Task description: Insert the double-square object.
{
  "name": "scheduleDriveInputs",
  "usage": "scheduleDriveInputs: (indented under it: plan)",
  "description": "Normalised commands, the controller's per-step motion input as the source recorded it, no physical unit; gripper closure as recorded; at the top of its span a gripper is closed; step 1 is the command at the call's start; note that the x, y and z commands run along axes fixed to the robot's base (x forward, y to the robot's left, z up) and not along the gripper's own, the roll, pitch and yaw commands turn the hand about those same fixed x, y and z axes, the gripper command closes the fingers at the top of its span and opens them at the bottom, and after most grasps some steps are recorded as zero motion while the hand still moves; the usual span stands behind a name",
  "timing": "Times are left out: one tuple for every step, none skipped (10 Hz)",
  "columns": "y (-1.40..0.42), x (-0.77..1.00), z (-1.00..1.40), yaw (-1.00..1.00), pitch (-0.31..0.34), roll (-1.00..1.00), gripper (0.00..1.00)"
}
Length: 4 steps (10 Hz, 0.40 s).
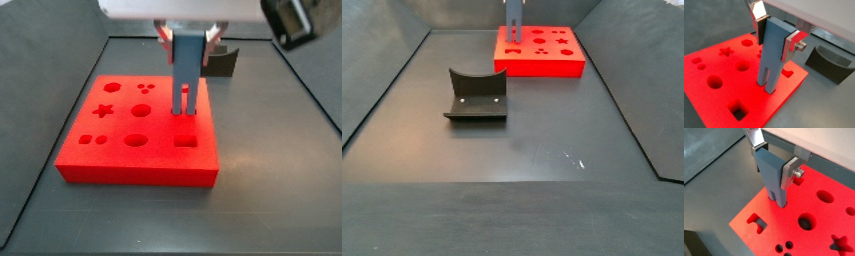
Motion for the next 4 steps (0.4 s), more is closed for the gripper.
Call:
scheduleDriveInputs:
  plan:
    - [0.0,0.33,-0.63,0.16,-0.033,0.28,1.0]
    - [0.0,0.25,-0.54,0.15,-0.06,0.3,1.0]
    - [-0.17,0.09,-0.3,0.0,-0.001,0.15,1.0]
    - [0.0,0.0,0.0,0.0,0.0,0.0,1.0]
